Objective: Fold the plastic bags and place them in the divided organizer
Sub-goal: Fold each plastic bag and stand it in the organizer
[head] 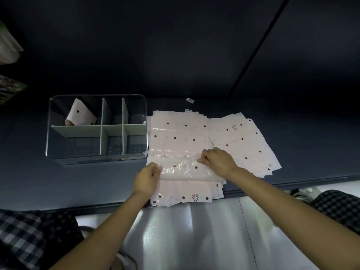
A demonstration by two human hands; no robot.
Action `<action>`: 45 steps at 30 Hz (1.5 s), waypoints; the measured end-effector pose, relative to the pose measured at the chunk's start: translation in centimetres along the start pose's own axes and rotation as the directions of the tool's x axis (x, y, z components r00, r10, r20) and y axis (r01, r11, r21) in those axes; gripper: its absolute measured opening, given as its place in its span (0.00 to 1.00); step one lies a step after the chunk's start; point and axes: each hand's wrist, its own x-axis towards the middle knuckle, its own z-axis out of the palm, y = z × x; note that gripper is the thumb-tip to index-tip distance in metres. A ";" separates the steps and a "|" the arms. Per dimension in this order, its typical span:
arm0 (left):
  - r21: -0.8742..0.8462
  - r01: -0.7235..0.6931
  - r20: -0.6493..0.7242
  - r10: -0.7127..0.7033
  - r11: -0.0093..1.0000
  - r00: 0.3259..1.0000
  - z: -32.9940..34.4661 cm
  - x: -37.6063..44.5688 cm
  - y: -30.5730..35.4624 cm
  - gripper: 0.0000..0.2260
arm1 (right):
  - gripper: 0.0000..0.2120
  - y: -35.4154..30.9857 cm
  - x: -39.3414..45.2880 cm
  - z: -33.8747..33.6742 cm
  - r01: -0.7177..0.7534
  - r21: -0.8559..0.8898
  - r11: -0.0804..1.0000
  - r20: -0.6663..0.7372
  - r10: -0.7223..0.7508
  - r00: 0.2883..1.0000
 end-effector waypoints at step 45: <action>0.731 -0.518 0.417 0.309 0.445 0.855 3.9 -1.4 -0.3 0.35 | 0.29 -0.3 -4.2 6.0 -0.272 0.112 0.956 -0.243 0.292 0.925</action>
